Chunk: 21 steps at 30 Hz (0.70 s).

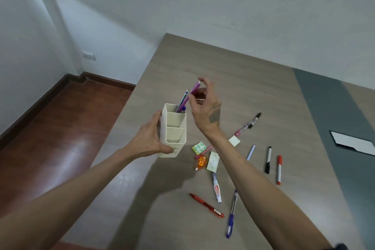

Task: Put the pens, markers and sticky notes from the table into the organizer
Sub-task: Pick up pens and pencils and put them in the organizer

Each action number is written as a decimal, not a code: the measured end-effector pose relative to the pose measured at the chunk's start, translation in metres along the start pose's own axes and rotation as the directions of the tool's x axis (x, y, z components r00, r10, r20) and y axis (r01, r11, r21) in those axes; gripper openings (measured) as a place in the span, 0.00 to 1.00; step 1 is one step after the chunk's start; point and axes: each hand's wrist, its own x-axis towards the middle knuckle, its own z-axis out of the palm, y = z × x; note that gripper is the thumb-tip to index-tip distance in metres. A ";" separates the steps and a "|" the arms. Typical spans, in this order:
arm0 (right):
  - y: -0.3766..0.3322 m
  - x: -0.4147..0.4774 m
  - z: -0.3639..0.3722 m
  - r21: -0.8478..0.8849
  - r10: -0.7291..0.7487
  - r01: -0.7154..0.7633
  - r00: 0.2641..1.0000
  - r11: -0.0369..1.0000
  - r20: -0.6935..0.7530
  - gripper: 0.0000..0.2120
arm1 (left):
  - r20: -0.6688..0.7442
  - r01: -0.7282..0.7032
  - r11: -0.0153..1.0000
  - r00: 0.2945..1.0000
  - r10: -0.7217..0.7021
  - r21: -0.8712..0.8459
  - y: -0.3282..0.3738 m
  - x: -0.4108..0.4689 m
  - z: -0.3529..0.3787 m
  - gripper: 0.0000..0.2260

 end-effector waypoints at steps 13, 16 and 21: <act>0.070 -0.018 -0.027 -0.265 0.053 -0.054 0.999 0.963 -0.011 0.15 | 0.030 -0.003 1.000 1.000 0.003 -0.005 0.005 0.023 0.019 0.51; 0.110 -0.030 -0.051 -0.335 0.245 -0.222 0.969 0.916 0.029 0.15 | 0.040 0.009 1.000 0.999 -0.010 0.008 0.003 0.028 0.019 0.51; 0.174 -0.058 -0.066 -0.609 0.661 -0.449 0.730 0.654 0.171 0.15 | 0.065 0.032 0.999 0.997 -0.034 0.036 0.000 0.040 0.021 0.51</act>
